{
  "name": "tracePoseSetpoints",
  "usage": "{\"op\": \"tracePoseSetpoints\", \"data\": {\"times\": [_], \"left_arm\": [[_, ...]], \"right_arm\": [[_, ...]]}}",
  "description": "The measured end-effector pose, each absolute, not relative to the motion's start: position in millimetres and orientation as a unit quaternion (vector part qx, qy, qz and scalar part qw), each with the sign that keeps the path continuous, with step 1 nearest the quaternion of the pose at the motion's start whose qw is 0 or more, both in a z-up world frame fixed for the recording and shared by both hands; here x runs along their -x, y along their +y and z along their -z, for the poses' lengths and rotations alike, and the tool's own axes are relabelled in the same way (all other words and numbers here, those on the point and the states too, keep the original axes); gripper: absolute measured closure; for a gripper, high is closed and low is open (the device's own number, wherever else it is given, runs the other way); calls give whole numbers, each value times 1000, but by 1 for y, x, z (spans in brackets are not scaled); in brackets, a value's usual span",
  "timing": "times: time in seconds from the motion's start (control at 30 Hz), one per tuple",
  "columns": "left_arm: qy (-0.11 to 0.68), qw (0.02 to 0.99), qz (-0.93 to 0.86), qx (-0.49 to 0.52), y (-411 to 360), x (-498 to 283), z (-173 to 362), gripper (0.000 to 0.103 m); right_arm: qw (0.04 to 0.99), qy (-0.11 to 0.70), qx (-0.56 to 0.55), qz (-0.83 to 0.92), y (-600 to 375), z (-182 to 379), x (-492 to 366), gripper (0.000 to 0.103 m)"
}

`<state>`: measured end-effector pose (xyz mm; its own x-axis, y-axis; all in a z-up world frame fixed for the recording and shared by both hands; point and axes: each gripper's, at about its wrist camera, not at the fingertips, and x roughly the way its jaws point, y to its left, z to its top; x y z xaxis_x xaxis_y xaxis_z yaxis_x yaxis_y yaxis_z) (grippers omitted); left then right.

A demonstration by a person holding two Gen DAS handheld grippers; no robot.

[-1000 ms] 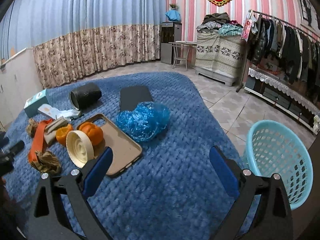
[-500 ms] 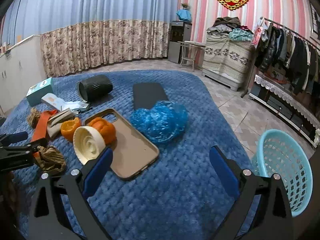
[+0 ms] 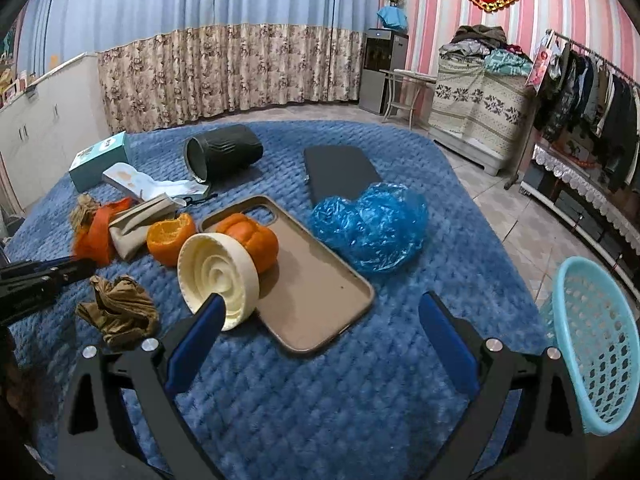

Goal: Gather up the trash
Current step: 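Grasp the orange bag with the left tool while the right grasps the cream lid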

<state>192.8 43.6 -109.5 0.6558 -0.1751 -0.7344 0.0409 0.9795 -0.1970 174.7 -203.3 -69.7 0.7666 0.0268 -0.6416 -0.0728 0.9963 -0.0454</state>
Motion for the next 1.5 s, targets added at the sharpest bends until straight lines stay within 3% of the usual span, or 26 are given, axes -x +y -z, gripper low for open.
{"op": "tracePoseSetpoints", "data": {"times": [0.33,0.37,0.43,0.47,0.5,0.7,0.87,0.9,0.93,1.0,1.1,1.23,1.5], "left_arm": [[385,918,52,82,53,-183,96,103],[386,917,53,83,53,-184,95,99],[388,916,53,87,50,-187,92,72],[386,917,48,88,48,-188,90,50],[382,919,43,88,46,-189,88,42],[405,909,44,90,27,-207,98,29],[429,899,25,85,23,-217,114,33],[427,900,29,85,23,-216,113,44],[426,900,33,83,23,-215,113,48],[425,901,37,79,25,-211,111,71],[424,901,47,84,32,-205,110,94],[416,904,53,84,39,-201,108,103],[370,924,51,81,55,-187,78,103]], "right_arm": [[938,345,14,-35,-207,72,-184,8],[938,344,16,-33,-207,72,-184,8],[940,340,19,-30,-206,70,-184,8],[940,340,19,-29,-208,70,-184,8],[940,340,19,-28,-208,69,-183,8],[939,342,13,-25,-212,68,-185,8],[940,341,10,-26,-214,68,-185,8],[940,341,10,-26,-214,67,-185,8],[940,340,10,-26,-214,67,-186,8],[939,341,9,-27,-214,67,-186,8],[939,342,11,-31,-214,68,-185,8],[937,347,13,-35,-214,70,-188,8],[935,352,4,-45,-213,75,-190,8]]}}
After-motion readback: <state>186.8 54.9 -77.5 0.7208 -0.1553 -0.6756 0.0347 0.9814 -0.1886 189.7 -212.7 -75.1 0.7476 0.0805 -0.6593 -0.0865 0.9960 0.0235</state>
